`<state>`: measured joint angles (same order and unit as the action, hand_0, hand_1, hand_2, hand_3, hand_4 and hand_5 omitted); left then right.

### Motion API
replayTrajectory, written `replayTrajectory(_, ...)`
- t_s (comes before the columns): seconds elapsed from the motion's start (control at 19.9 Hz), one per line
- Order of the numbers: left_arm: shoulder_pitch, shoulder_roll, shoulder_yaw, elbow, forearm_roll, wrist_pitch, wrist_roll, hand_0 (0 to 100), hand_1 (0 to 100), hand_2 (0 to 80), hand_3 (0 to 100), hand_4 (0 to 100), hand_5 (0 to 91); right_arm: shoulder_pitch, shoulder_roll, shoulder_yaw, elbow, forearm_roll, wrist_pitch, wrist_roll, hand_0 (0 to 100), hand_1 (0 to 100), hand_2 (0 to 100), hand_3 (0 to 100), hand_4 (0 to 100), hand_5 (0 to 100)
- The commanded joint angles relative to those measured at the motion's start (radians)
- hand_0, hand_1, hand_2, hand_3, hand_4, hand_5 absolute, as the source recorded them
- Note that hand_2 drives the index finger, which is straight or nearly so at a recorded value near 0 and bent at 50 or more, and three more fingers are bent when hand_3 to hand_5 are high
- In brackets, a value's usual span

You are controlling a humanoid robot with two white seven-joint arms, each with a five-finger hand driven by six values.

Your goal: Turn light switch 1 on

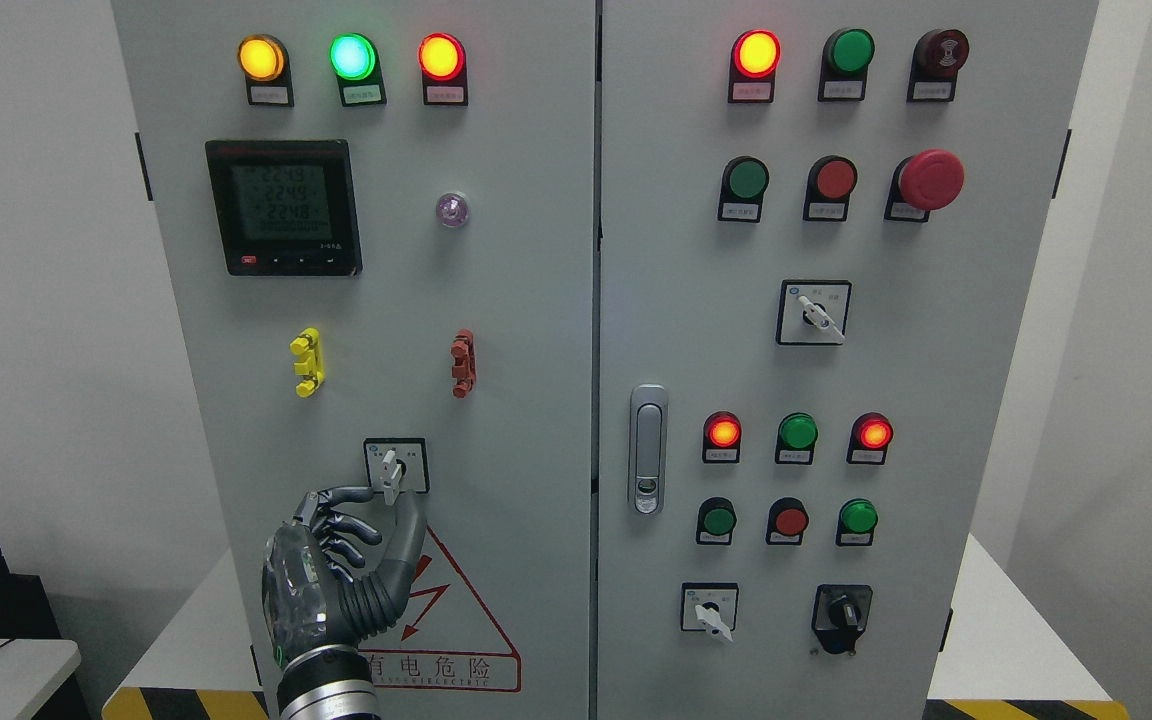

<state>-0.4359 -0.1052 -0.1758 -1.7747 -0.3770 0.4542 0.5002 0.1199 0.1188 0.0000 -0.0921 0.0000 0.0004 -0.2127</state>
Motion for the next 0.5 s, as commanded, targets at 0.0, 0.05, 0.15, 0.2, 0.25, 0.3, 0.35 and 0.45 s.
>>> replayTrajectory(0.0, -0.017, -0.002, -0.002, 0.037, 0.007, 0.001, 0.0, 21, 59, 44.0, 79, 88, 87.6, 0.0, -0.001, 0.023, 0.0, 0.005, 0.0, -0.001, 12, 39, 0, 0, 0, 0)
replayTrajectory(0.05, -0.018, -0.001, -0.004, 0.038, 0.009, 0.001, 0.0, 21, 59, 44.3, 79, 88, 87.7, 0.0, -0.001, 0.023, 0.0, 0.005, 0.0, -0.001, 12, 39, 0, 0, 0, 0)
replayTrajectory(0.15, -0.02, -0.002, -0.002, 0.037, 0.015, 0.001, 0.0, 21, 59, 45.1, 79, 88, 87.8, 0.0, 0.001, 0.023, 0.0, 0.005, 0.0, -0.001, 12, 39, 0, 0, 0, 0)
replayTrajectory(0.2, -0.02, -0.002, -0.002, 0.037, 0.014, 0.001, 0.0, 21, 59, 45.6, 79, 89, 87.8, 0.001, 0.001, 0.023, 0.0, 0.005, 0.0, -0.001, 12, 39, 0, 0, 0, 0)
replayTrajectory(0.25, -0.02, -0.002, -0.002, 0.035, 0.015, 0.001, 0.0, 21, 59, 46.0, 80, 89, 87.9, 0.001, -0.001, 0.023, 0.0, 0.005, 0.0, -0.001, 12, 39, 0, 0, 0, 0)
replayTrajectory(0.3, -0.023, -0.004, -0.002, 0.035, 0.015, 0.001, 0.0, 21, 59, 46.5, 80, 89, 87.9, 0.0, 0.001, 0.023, 0.0, 0.005, 0.0, -0.001, 12, 39, 0, 0, 0, 0)
replayTrajectory(0.35, -0.026, -0.004, -0.002, 0.037, 0.015, 0.001, 0.0, 21, 59, 47.3, 80, 89, 87.9, 0.0, -0.001, 0.023, 0.0, 0.005, 0.0, -0.001, 12, 39, 0, 0, 0, 0)
replayTrajectory(0.45, -0.03, -0.004, -0.001, 0.037, 0.017, 0.003, 0.0, 21, 59, 48.8, 81, 89, 87.9, 0.0, -0.001, 0.023, 0.0, 0.005, 0.0, -0.001, 12, 39, 0, 0, 0, 0)
